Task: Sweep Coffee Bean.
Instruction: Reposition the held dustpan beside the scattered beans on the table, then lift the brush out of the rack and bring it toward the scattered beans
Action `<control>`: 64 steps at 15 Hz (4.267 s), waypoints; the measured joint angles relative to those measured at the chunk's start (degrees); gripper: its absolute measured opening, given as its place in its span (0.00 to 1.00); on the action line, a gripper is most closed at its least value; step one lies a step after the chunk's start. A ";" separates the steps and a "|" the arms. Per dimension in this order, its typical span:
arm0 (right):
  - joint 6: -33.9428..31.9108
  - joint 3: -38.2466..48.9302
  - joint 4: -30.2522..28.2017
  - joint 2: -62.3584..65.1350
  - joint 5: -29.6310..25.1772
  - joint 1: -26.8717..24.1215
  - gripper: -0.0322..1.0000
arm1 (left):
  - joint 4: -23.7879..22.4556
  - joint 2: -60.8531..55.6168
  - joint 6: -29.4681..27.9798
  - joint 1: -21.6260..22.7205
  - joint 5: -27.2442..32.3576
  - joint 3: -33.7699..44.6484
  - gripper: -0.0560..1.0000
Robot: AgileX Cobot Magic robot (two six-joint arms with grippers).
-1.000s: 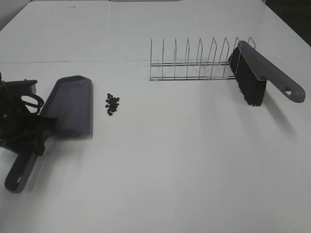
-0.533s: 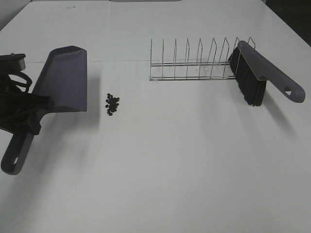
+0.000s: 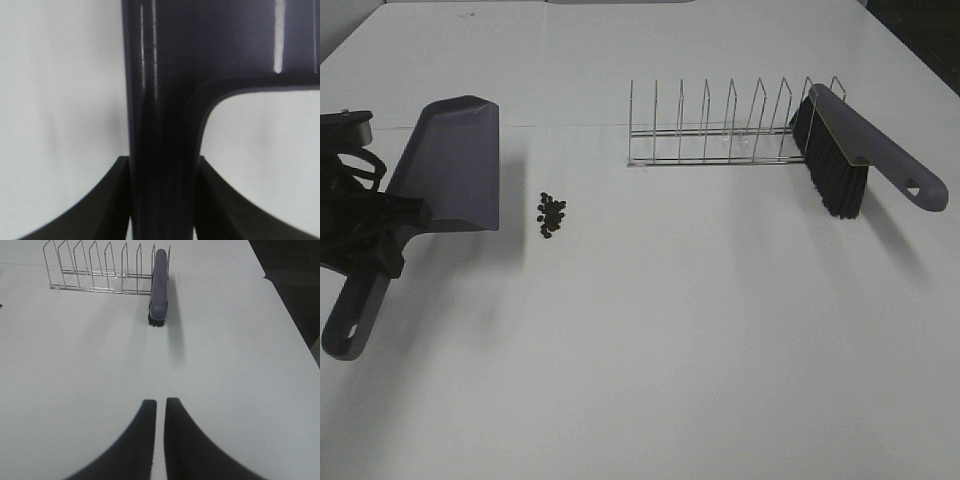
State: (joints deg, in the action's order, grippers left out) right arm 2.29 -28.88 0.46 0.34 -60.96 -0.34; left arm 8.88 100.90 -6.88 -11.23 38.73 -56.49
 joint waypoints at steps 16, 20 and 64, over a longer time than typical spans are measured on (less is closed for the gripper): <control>0.00 -7.73 -2.06 -32.14 19.65 0.00 0.76 | -0.80 0.00 0.11 0.00 0.11 0.00 0.35; 0.00 -22.63 -0.86 -58.56 21.49 0.00 0.74 | -1.03 0.00 0.11 0.00 0.11 0.00 0.35; 3.09 -87.66 11.69 -120.55 -9.68 0.34 0.29 | -4.76 0.00 -2.23 0.00 3.21 0.00 0.35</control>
State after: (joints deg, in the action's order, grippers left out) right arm 5.39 -116.54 12.15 -120.21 -70.65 0.00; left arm 4.13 100.90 -9.11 -11.23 41.94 -56.49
